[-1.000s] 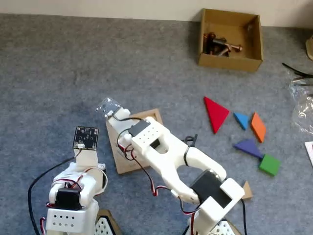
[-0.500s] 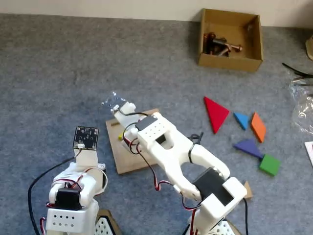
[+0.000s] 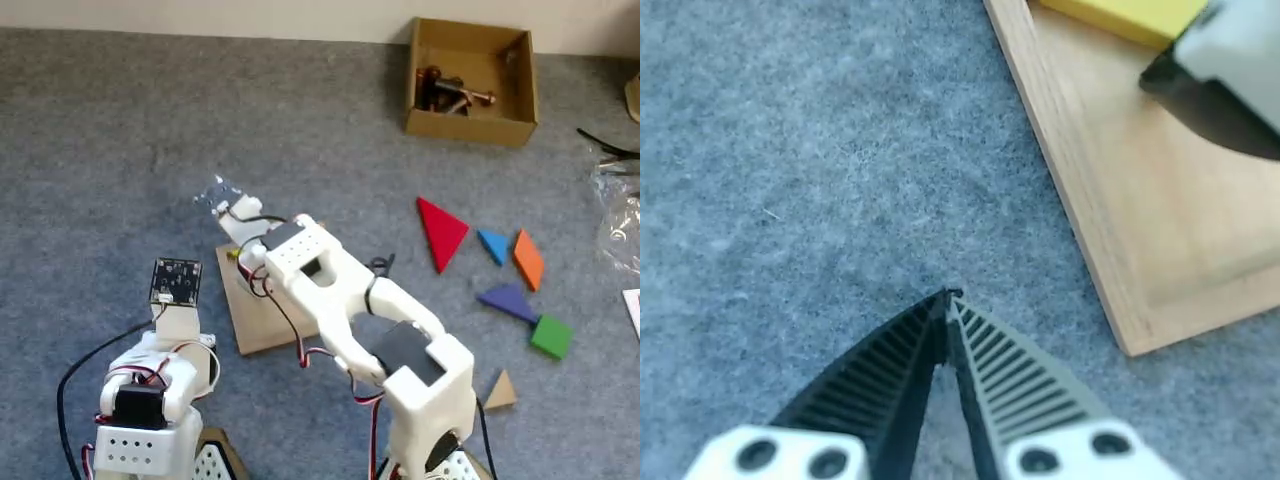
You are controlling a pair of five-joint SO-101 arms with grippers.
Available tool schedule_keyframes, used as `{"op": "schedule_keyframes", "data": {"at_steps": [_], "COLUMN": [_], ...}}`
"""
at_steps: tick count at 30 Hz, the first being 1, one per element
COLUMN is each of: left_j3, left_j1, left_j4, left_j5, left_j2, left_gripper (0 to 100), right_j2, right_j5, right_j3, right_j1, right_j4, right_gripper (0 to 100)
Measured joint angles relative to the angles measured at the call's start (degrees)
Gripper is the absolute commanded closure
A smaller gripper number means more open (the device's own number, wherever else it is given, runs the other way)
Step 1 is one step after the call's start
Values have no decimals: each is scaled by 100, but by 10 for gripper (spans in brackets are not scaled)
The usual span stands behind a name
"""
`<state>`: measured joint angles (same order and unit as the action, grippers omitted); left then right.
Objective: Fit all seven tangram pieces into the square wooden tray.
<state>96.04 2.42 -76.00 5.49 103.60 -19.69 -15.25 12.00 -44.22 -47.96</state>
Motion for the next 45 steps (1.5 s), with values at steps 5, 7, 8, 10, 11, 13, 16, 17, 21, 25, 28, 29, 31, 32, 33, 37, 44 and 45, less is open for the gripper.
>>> {"op": "schedule_keyframes", "data": {"at_steps": [5,7,8,10,11,13,16,17,21,25,28,29,31,32,33,37,44,45], "left_j3": [0,0,0,0,0,0,0,0,0,0,0,0,0,0,0,0,0,0], "left_j1": [0,0,0,0,0,0,0,0,0,0,0,0,0,0,0,0,0,0], "left_j4": [0,0,0,0,0,0,0,0,0,0,0,0,0,0,0,0,0,0], "left_j5": [0,0,0,0,0,0,0,0,0,0,0,0,0,0,0,0,0,0], "left_j2": [0,0,0,0,0,0,0,0,0,0,0,0,0,0,0,0,0,0], "left_gripper": [995,995,995,995,995,995,995,995,995,995,995,995,995,995,995,995,995,995], "right_j2": [-105,-114,-114,-123,-132,-97,167,281,800,1354,1767,1899,2136,2251,2347,2593,2646,2646], "right_j5": [-9,-9,-9,9,9,9,9,9,9,9,9,9,9,9,9,9,9,-9], "right_j3": [-343,-387,-431,-563,-624,-730,-791,-818,-826,-826,-826,-826,-826,-826,-826,-826,-826,-826], "right_j1": [0,0,0,0,0,0,0,0,26,316,668,809,1099,1240,1407,2066,3437,3684], "right_j4": [-308,-413,-466,-677,-826,-1134,-1442,-1547,-2031,-2567,-2927,-3024,-3130,-3156,-3191,-3385,-3393,-3376], "right_gripper": [989,989,989,989,989,989,989,989,989,989,989,989,989,989,989,989,988,988]}}
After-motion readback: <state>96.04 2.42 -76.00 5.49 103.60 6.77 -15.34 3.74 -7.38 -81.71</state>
